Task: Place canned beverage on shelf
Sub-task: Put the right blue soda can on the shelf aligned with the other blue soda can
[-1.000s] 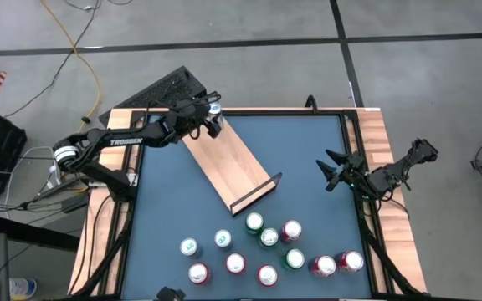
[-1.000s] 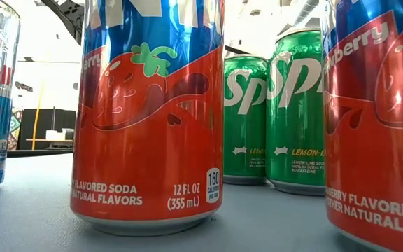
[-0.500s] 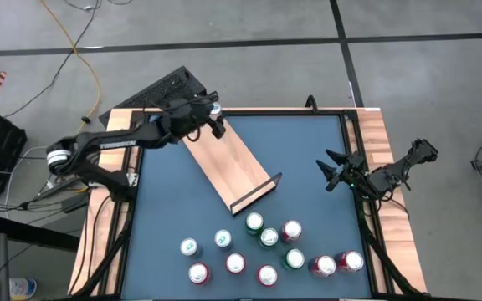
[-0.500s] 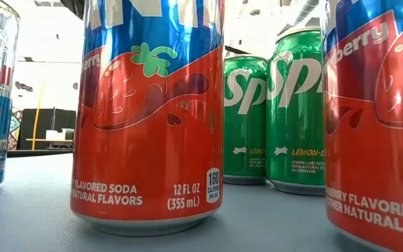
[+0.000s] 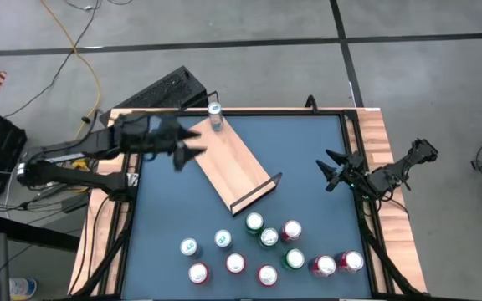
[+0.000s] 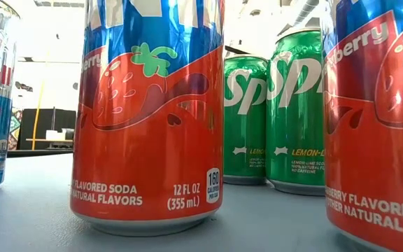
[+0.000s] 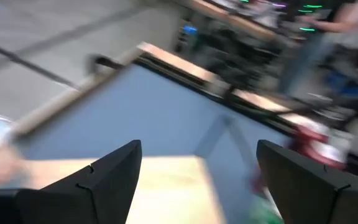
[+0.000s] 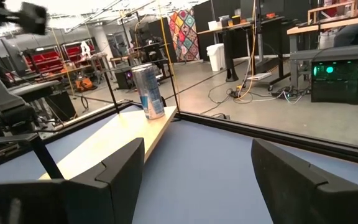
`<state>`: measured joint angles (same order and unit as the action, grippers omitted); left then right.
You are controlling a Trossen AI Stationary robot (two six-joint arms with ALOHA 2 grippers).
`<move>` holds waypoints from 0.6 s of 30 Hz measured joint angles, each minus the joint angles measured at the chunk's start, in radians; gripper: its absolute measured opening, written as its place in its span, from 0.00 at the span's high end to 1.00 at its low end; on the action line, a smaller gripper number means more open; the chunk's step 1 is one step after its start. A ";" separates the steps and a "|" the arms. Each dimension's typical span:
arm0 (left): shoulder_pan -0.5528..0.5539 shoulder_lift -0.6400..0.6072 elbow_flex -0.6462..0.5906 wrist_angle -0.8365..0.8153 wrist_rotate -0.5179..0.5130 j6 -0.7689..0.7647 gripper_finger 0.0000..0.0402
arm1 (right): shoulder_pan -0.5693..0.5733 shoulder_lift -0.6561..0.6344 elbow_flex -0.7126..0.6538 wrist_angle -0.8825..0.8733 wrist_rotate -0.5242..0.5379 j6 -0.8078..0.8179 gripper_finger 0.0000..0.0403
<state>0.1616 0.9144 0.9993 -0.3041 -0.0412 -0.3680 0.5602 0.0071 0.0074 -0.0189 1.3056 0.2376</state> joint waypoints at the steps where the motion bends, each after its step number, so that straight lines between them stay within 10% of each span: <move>1: -0.048 -0.010 0.000 -0.009 -0.001 -0.026 0.25 | 0.000 0.000 0.000 0.000 0.000 -0.002 0.30; 18: -0.616 0.149 0.000 -0.076 -0.468 -0.301 0.25 | 0.000 0.000 0.000 0.000 0.000 -0.003 0.30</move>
<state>-0.4545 1.0632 0.9993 -0.3801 -0.5095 -0.6686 0.5603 0.0073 0.0074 -0.0189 1.3056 0.2350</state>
